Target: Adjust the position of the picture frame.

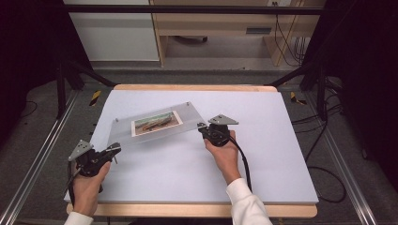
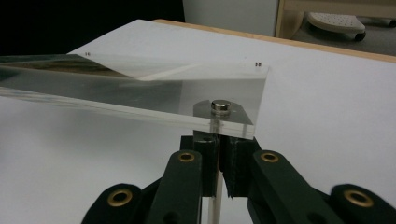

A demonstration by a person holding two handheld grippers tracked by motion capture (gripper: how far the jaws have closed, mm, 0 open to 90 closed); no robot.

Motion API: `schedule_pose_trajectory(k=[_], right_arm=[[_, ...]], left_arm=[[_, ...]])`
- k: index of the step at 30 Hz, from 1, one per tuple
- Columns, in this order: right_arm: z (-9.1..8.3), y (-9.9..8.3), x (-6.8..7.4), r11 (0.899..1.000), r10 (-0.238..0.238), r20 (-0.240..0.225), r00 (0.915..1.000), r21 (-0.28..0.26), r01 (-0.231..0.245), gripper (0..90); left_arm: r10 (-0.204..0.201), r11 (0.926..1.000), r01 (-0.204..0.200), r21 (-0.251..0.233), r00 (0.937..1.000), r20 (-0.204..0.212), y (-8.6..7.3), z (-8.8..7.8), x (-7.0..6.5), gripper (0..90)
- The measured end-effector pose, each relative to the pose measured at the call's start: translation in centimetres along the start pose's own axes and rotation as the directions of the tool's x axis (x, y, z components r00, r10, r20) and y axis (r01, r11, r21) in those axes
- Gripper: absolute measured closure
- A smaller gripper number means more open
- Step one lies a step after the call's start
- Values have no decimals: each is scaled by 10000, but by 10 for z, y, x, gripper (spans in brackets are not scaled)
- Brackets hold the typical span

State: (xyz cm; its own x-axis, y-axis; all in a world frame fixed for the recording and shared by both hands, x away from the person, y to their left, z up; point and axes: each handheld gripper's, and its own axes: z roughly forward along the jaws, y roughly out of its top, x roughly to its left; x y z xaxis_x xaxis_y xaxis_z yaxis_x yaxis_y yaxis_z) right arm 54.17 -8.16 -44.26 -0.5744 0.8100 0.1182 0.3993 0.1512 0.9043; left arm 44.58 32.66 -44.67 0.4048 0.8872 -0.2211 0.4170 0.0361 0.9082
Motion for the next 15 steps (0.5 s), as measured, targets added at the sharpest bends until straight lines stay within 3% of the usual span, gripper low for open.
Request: schedule_pose_trajectory(k=[9,15], right_arm=[[-22,5,-4,9999,66,167,9998,-132,-64,849],[-34,4,-9,9998,139,322,9994,-163,-134,849]], left_arm=[[428,9991,-428,-3,9990,124,11,-2,-18,827],[434,9990,-435,55,9986,307,14,4,-26,824]])
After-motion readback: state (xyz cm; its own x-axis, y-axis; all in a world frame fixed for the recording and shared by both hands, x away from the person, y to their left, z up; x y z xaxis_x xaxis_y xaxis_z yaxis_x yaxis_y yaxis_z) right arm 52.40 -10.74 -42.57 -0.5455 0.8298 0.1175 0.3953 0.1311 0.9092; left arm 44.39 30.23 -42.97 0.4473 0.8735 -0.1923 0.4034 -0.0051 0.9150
